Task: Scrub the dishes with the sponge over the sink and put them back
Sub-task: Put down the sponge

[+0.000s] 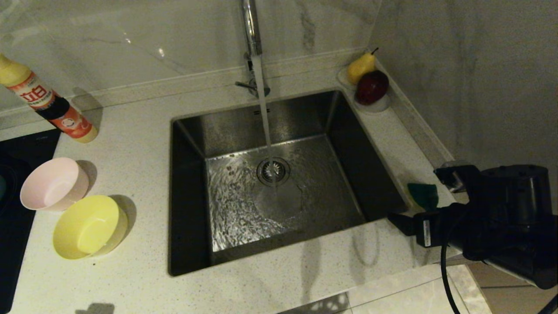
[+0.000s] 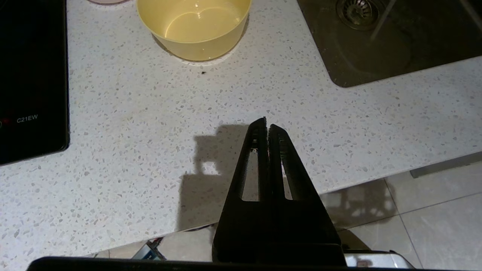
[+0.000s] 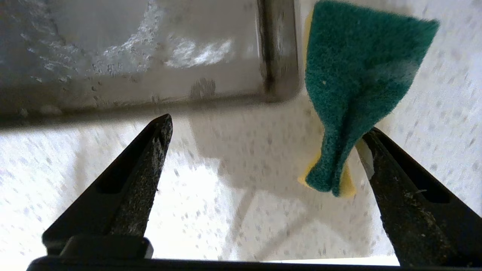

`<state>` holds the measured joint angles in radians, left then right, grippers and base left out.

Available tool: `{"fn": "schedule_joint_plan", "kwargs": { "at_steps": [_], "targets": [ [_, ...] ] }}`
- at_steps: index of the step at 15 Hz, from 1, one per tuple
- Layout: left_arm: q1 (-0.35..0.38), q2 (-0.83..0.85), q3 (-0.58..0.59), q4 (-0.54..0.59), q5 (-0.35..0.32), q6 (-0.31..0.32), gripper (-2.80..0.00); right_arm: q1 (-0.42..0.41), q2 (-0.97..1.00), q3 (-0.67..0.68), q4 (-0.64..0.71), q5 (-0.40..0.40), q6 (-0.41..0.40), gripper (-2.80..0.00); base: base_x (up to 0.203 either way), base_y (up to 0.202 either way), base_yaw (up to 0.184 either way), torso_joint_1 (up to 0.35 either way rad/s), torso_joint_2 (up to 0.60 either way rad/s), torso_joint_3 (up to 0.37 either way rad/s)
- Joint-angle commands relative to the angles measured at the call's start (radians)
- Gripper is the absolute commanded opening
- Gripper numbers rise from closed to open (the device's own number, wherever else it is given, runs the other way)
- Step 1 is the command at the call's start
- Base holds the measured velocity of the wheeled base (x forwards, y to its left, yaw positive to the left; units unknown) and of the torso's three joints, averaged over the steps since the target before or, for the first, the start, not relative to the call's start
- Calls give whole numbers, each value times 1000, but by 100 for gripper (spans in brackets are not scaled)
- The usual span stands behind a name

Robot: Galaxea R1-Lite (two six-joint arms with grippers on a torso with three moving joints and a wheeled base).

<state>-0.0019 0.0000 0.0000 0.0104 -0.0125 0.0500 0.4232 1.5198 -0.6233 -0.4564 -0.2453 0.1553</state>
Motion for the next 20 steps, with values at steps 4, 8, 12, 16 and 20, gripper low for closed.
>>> {"fn": "schedule_joint_plan", "kwargs": {
  "at_steps": [4,8,12,16,20],
  "targets": [
    [-1,1,2,0,0,1,-280,0,-12,36,-34,1,0,0,0,0,0,0,0,0],
    [-1,0,2,0,0,1,-280,-1,-20,79,-112,6,8,0,0,0,0,0,0,0],
    [0,0,2,0,0,1,-280,-1,-11,139,-248,6,17,0,0,0,0,0,0,0],
    [0,1,2,0,0,1,-280,-1,-20,183,-313,-13,-47,0,0,0,0,0,0,0],
    [0,0,2,0,0,1,-280,0,-55,196,-372,-9,-144,0,0,0,0,0,0,0]
  ]
}}
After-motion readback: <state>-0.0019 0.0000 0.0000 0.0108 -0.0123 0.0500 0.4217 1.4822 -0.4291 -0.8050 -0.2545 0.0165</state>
